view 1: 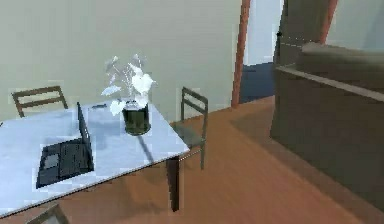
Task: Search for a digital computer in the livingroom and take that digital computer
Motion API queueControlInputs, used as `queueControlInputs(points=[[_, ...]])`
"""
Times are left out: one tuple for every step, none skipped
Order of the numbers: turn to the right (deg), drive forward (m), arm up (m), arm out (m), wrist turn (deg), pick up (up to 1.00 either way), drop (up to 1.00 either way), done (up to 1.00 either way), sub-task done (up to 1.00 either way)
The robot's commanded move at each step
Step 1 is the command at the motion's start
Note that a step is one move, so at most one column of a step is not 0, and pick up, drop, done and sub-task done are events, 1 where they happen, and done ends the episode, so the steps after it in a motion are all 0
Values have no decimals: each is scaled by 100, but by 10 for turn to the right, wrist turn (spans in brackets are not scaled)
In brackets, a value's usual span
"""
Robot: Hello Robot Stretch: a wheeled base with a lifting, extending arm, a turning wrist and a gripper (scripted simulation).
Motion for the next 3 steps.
queueControlInputs(points=[[0,30,0,0,0,0,0,0,0],[-450,0,0,0,0,0,0,0,0],[-450,0,0,0,0,0,0,0,0]])
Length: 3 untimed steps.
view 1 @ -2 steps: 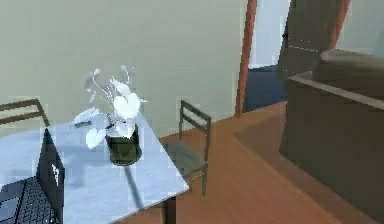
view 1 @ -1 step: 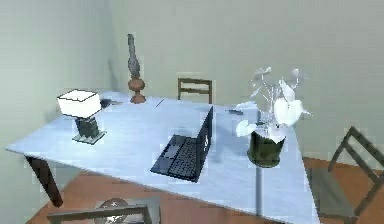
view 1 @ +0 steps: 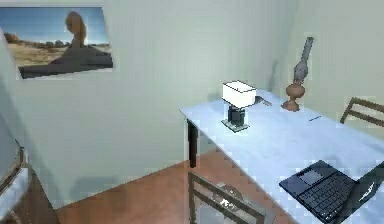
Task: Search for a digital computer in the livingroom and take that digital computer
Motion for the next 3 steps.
queueControlInputs(points=[[-420,0,0,0,0,0,0,0,0],[0,0,50,0,0,0,0,0,0],[0,0,22,0,0,0,0,0,0]])
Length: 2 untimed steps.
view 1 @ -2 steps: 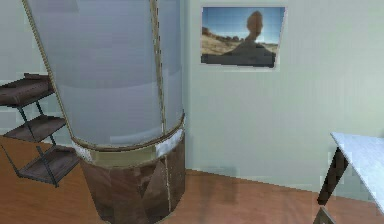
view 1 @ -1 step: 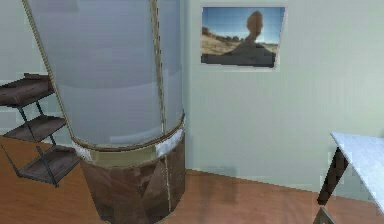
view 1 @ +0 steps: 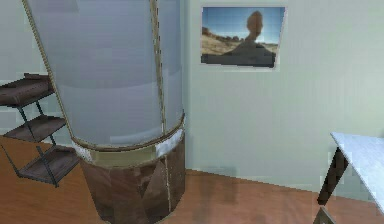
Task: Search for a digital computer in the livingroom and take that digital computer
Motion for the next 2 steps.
queueControlInputs(points=[[0,0,0,44,0,0,0,0,0],[0,0,0,0,450,0,0,0,0]])
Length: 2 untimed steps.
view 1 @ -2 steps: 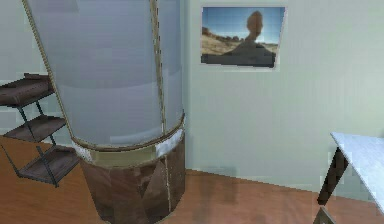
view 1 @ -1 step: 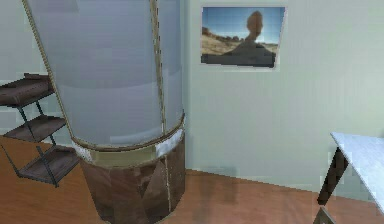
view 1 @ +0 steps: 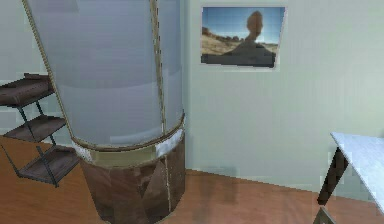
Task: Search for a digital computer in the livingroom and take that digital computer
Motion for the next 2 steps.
queueControlInputs(points=[[0,0,0,0,450,0,0,0,0],[0,0,0,0,450,0,0,0,0]])
